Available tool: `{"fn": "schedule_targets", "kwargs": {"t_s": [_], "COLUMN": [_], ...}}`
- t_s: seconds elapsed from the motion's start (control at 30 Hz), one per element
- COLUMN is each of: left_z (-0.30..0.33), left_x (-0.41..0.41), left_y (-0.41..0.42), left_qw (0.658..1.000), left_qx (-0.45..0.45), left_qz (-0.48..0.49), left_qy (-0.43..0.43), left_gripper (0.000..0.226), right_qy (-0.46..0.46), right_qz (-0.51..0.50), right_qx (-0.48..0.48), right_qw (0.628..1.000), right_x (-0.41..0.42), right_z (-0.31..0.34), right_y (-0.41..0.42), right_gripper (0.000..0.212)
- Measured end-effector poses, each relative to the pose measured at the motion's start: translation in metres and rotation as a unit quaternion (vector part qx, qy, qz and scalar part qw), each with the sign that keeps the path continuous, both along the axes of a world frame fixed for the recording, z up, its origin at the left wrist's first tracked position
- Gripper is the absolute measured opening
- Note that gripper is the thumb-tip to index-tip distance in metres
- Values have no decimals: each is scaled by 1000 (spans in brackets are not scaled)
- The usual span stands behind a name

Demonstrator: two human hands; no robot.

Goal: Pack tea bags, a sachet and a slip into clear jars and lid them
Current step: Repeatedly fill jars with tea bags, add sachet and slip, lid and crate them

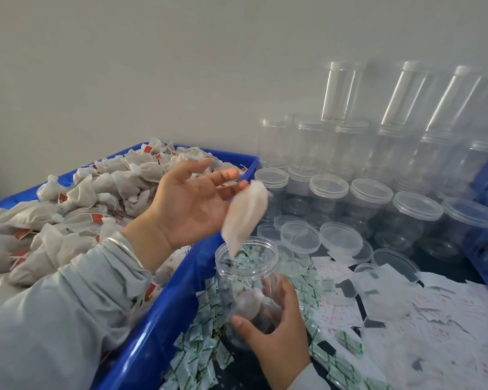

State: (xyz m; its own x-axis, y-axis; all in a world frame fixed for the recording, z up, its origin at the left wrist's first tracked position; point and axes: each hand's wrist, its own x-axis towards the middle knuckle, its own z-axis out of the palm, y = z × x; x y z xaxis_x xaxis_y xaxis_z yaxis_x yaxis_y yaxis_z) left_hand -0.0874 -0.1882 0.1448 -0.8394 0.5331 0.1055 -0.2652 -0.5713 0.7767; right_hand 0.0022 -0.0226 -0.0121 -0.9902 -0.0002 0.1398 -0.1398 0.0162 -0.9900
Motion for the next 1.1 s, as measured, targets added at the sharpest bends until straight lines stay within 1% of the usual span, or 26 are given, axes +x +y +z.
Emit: {"fn": "schedule_targets", "kwargs": {"t_s": [0.1, 0.2, 0.27, 0.33, 0.4, 0.47, 0.5, 0.53, 0.57, 0.6, 0.67, 0.73, 0.77, 0.83, 0.87, 0.9, 0.93, 1.0, 1.03, 1.07, 1.1], "left_z": [-1, -1, -1, -1, -2, -4, -6, -10, -16, -23, -41, -58, -66, -79, -83, -86, -88, -90, -90, -91, -92], "left_x": [2, -1, -4, -8, -15, -24, -29, -34, -40, -45, -53, -58, -61, -65, -66, -66, -66, -66, -67, -68, -71], "left_y": [3, -2, -6, -12, -19, -28, -33, -38, -42, -46, -53, -59, -60, -60, -58, -55, -51, -45, -44, -42, -41], "left_qw": [1000, 999, 997, 994, 988, 972, 957, 935, 903, 861, 755, 651, 610, 550, 531, 525, 530, 552, 552, 539, 520], "left_qx": [-15, -41, -51, -61, -84, -127, -167, -226, -302, -385, -546, -675, -723, -786, -800, -802, -794, -767, -762, -767, -779], "left_qz": [4, 34, 60, 91, 132, 197, 237, 274, 307, 331, 351, 314, 273, 188, 161, 147, 143, 148, 152, 153, 150], "left_qy": [3, 7, 5, -5, -18, -31, -30, -20, -1, 24, 89, 151, 174, 210, 228, 245, 263, 291, 302, 313, 318], "left_gripper": [29, 30, 31, 26, 20, 11, 8, 8, 9, 10, 13, 15, 24, 37, 40, 43, 47, 56, 60, 60, 59], "right_qy": [1, 8, 13, 14, 16, 17, 19, 25, 32, 37, 44, 46, 47, 47, 49, 53, 62, 73, 73, 74, 79], "right_qz": [-1, -8, -16, -20, -26, -25, -25, -27, -27, -26, -20, -11, -6, 1, -1, -12, -27, -43, -41, -42, -48], "right_qx": [-1, 19, 23, 24, 26, 17, 18, 23, 29, 30, 28, 31, 32, 32, 31, 28, 23, 23, 30, 38, 41], "right_qw": [1000, 1000, 1000, 999, 999, 999, 999, 999, 999, 999, 998, 998, 998, 998, 998, 998, 997, 996, 996, 996, 995], "right_x": [1, 2, 2, 3, 3, 5, 5, 6, 7, 7, 6, 6, 6, 6, 6, 5, 4, 2, 1, 1, 0], "right_z": [0, 2, 2, 2, 2, 3, 4, 5, 5, 5, 4, 4, 4, 4, 4, 3, 3, 3, 3, 4, 4], "right_y": [-1, -4, -4, -4, -4, -5, -5, -5, -6, -5, -4, -4, -4, -4, -5, -4, -4, -3, -3, -2, -1], "right_gripper": [85, 96, 93, 87, 87, 88, 90, 91, 91, 92, 98, 106, 111, 117, 118, 117, 115, 106, 101, 99, 99]}}
